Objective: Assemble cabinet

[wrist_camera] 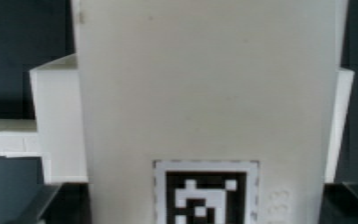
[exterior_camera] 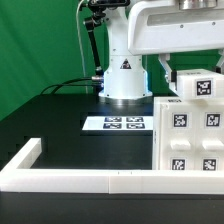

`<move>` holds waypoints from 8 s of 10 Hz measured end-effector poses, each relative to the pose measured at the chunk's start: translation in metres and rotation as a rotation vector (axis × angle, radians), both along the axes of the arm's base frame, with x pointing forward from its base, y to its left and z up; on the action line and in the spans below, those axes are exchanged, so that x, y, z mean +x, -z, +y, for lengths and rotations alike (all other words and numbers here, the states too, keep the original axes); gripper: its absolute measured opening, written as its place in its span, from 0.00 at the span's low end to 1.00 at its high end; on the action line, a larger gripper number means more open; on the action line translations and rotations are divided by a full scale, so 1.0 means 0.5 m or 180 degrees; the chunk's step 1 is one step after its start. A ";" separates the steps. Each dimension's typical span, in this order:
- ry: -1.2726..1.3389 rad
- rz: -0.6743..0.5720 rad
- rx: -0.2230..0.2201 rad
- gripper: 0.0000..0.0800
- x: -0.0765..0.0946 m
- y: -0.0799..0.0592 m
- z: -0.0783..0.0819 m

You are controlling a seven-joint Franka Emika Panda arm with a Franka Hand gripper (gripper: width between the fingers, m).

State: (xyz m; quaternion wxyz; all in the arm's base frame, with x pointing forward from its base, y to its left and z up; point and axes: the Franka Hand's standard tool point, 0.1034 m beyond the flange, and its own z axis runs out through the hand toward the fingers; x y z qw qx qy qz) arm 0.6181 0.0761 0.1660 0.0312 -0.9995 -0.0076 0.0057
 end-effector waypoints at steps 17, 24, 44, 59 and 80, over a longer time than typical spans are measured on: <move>0.3385 0.0205 -0.0020 0.70 -0.002 0.002 0.009; 0.5219 0.0339 -0.0029 0.70 -0.002 0.004 0.007; 0.3770 0.0234 0.0188 1.00 0.022 -0.059 0.045; -0.0856 -0.0215 0.0089 1.00 0.021 -0.053 0.015; -0.2141 -0.0263 -0.0103 0.70 -0.011 0.004 0.013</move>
Offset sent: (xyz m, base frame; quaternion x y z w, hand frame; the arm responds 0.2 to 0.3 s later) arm 0.0000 0.0000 0.0000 0.0000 0.0000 0.0650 0.9979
